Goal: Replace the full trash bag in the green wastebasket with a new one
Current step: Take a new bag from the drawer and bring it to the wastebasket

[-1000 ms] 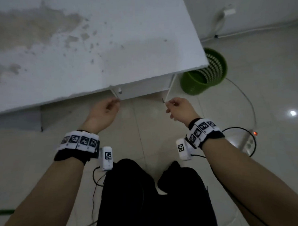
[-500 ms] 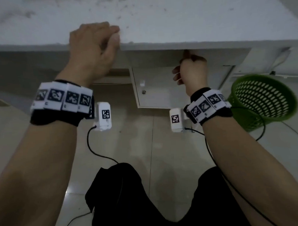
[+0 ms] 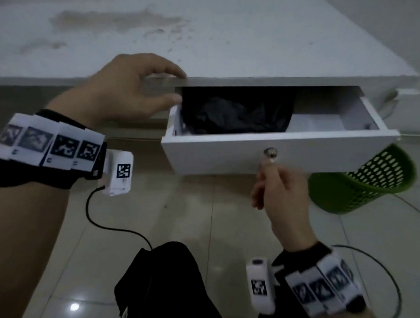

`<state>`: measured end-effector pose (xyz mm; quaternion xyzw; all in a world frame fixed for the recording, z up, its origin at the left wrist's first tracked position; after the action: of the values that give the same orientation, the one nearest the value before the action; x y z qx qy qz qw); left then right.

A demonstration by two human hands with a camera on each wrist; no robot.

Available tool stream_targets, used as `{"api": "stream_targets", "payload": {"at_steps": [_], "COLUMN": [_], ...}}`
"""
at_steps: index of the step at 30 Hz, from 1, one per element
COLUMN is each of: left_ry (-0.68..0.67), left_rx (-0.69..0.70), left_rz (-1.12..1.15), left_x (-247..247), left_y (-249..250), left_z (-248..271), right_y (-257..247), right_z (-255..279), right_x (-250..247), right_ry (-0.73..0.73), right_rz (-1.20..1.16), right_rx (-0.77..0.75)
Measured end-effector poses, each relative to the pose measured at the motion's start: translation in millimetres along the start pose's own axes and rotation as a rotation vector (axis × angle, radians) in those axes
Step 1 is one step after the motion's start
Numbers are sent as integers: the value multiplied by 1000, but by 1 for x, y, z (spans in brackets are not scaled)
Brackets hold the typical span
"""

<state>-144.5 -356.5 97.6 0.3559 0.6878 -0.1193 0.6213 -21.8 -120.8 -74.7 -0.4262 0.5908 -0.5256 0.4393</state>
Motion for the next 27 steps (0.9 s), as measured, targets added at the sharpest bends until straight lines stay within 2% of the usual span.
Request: {"api": "stream_targets", "payload": {"at_steps": [3,6,8,10,12,14,16,19,22,24,27], "left_ry": [-116,-329,-540,-776,-870,-849,-759,-638,-619,-562,-337], "left_rx": [202,269,229,120,49,66,96,143,110,85,61], "left_rz": [-53,-65,-167,-240,-286,-411,-475,-487,-459,-371,-229], "left_x": [5,34,66,93,106,114,115,110,104,86,25], "left_y": [47,71,69,54,43,41,45,52,52,61,83], "left_z": [-1,-5,-10,-10,-14,-21,-29,-37,-36,-36,-38], "right_y": [9,14,14,14,13,11,11,14,19,22,24], "right_z": [23,29,28,28,29,29,29,28,28,26,23], "right_x": [0,2,2,3,3,3,3,3,4,4,0], "right_ry": [-43,-50,-44,-52,-57,-52,-50,-62,-75,-79,-67], "right_rz": [-4,24,14,8,-4,-13,-27,-34,-17,-16,-16], "right_rx": [4,26,30,34,40,32,26,39,51,65,66]}}
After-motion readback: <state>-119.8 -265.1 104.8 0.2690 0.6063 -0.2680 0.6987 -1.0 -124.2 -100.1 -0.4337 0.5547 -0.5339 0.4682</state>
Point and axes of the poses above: each hand's wrist, its own z-axis away from the middle knuckle, its own x-axis out of the palm, y = z × x, the point moved 9 cm from there along -z, towards the middle knuckle, and after that the axes turned 9 degrees about -y, right-handed, at the moved point
